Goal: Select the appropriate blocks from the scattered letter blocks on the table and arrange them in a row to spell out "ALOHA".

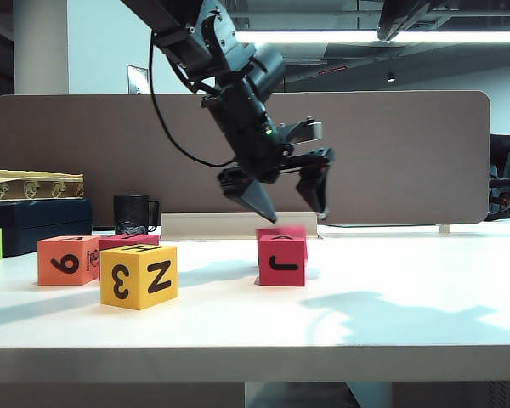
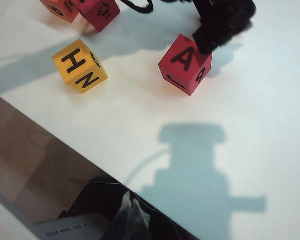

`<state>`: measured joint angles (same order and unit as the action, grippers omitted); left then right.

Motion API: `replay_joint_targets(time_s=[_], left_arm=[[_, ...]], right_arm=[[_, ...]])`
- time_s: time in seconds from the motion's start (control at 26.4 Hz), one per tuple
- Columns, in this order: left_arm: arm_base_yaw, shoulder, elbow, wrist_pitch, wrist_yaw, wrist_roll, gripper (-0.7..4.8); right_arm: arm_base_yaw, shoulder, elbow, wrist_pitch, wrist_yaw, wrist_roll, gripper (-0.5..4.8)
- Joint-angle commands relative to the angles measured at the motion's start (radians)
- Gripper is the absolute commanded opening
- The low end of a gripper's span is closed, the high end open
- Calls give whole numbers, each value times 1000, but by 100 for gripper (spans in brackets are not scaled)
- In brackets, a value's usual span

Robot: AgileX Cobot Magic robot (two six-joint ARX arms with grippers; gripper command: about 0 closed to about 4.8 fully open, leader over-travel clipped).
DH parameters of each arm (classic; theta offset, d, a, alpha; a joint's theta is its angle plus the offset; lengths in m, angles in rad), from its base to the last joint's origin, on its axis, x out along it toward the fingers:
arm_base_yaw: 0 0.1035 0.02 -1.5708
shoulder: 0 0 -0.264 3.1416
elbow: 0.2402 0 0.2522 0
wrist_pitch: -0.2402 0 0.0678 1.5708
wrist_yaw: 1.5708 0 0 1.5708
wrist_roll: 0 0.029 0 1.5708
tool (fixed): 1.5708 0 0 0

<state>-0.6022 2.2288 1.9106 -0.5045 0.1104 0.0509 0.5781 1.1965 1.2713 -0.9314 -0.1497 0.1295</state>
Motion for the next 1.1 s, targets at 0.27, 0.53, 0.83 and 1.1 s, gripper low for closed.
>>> replay_joint_targets(time_s=[0.27,0.53,0.83,1.1], left_arm=[[-18,-7,6,14,-3,27,479],[-10,-18,6,-13,-70,75,479],[25,-16,5,-77,-58,72,451],[23,-15,5,-97,11,72,398]], right_arm=[[1,-4,5,13,2,-3,-5],[1,-4,5,9,2,-3,-5],[1,-4,5,9,2,-3,-5],[1,-4,5,9,2,-3,-5]])
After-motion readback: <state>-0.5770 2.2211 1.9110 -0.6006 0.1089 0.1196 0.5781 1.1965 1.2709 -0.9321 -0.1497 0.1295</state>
